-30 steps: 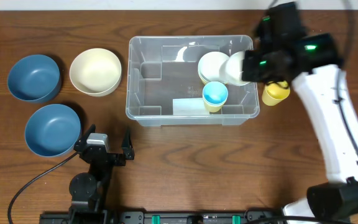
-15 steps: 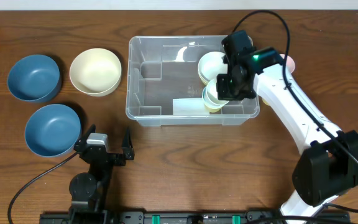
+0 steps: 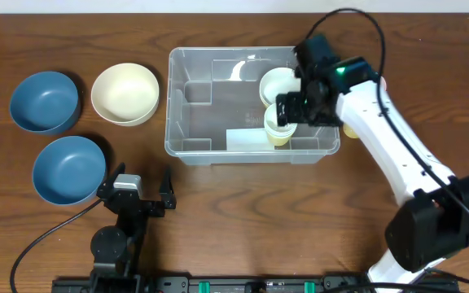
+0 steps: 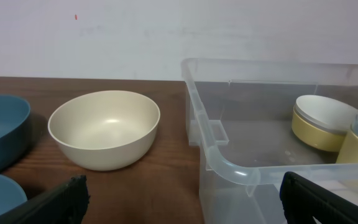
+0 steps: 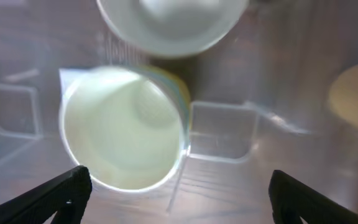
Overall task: Pack container
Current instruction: 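Grasp the cream cup, carry it and stack onto the blue cup, then release and move the right gripper to grasp the other yellow cup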
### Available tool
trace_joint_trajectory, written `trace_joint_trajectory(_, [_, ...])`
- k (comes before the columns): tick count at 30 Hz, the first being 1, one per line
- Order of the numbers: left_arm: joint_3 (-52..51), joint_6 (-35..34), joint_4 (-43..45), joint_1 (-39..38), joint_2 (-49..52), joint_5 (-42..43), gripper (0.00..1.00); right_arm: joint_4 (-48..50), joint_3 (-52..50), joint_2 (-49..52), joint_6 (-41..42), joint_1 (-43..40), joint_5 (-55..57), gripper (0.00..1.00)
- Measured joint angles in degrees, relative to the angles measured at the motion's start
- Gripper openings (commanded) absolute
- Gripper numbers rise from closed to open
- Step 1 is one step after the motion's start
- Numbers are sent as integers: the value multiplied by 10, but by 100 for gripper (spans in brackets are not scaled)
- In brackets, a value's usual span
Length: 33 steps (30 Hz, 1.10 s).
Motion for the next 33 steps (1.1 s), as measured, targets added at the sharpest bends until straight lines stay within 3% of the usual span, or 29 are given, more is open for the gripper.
trace_joint_trajectory(12, [0,0,0,0,0,0,98,-80,30,-50,-23,-184,37,84])
trace_joint_trajectory(17, [0,0,0,0,0,0,98,-86,11,-50,-36,-223,46,82])
trace_joint_trajectory(33, [0,0,0,0,0,0,98,162,-231,-50,-4,-238,56,69])
